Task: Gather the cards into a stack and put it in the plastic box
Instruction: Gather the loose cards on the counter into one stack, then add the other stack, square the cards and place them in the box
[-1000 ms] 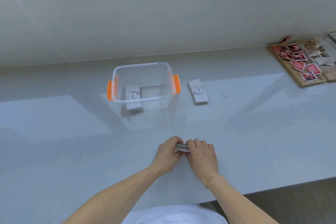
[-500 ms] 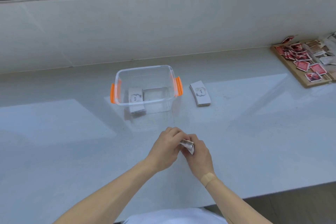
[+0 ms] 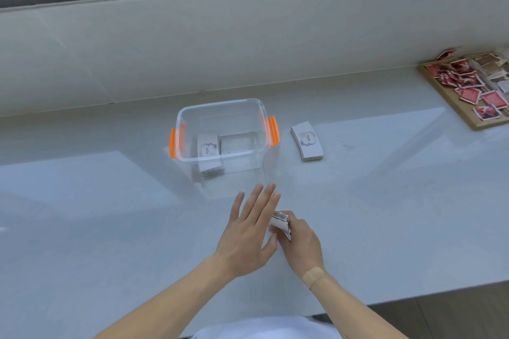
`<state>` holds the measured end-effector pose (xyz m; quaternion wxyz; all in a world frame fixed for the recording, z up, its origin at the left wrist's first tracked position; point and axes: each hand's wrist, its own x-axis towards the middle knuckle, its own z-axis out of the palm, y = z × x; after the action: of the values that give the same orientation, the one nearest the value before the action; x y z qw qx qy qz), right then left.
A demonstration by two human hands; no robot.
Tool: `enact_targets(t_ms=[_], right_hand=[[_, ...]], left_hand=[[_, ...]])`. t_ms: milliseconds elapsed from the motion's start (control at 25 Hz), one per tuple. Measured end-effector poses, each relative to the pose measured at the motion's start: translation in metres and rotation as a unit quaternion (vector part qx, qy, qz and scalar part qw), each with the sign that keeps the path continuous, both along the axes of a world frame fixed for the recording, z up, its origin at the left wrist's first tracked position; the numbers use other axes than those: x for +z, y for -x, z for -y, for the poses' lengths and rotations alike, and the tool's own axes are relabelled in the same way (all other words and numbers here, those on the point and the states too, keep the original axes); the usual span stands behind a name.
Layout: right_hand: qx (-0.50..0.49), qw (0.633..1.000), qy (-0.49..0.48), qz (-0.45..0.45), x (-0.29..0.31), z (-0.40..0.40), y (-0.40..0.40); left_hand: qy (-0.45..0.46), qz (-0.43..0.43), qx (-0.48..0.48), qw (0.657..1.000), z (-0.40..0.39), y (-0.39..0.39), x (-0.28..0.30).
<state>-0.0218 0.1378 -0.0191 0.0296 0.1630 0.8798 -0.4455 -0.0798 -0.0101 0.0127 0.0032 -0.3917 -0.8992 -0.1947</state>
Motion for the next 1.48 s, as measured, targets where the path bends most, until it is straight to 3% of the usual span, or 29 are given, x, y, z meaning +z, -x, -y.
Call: enact_targets(t_ms=[160,320,480,560,600,640,720,760,880,1000,1120,1240,1360,1480], right_hand=[[-0.002,1.0,-0.019,0.007,0.0,0.0,0.001],[0.003,1.0,-0.009,0.008,-0.001,0.001,0.002],[0.012,0.999,-0.038,0.005,-0.003,0.0,0.001],[0.016,0.999,-0.027,0.003,-0.002,-0.002,0.001],[0.016,1.0,-0.023,0.0,-0.002,-0.002,0.001],[0.016,1.0,-0.025,-0.007,-0.003,-0.002,0.002],[0.023,0.999,-0.034,-0.02,-0.004,-0.003,0.003],[0.03,0.999,-0.035,-0.024,-0.005,-0.003,0.003],[0.033,0.999,-0.021,-0.008,-0.005,-0.003,0.003],[0.039,0.999,0.003,0.015,-0.002,-0.014,0.008],[0.087,0.995,-0.018,0.055,0.004,-0.035,0.018],[0.136,0.98,0.043,0.141,0.014,-0.07,0.031],[0.146,0.965,0.11,0.188,0.018,-0.11,0.04],[0.146,0.952,0.164,0.211,0.021,-0.145,0.053]], left_hand=[[0.027,-0.021,-0.072,0.997,0.003,-0.005,-0.003],[-0.014,-0.034,-0.051,0.998,0.0,-0.006,-0.003],[0.052,-0.024,-0.07,0.996,0.001,-0.018,-0.01],[-0.03,0.036,-0.027,0.999,0.004,-0.017,-0.012],[-0.113,0.126,0.037,0.985,0.005,-0.016,-0.009],[-0.208,0.243,0.122,0.94,0.005,-0.015,-0.005],[-0.355,0.432,0.248,0.791,0.0,-0.014,-0.001],[-0.372,0.466,0.263,0.758,-0.005,-0.017,0.0],[-0.331,0.531,0.194,0.755,-0.014,-0.027,0.002],[-0.304,0.534,0.189,0.766,-0.025,-0.021,0.002],[-0.292,0.533,0.241,0.757,-0.04,-0.008,0.004],[-0.252,0.529,0.306,0.75,-0.066,0.007,0.003],[-0.209,0.561,0.334,0.728,-0.097,0.013,-0.001],[-0.241,0.613,0.329,0.677,-0.125,0.02,0.002]])
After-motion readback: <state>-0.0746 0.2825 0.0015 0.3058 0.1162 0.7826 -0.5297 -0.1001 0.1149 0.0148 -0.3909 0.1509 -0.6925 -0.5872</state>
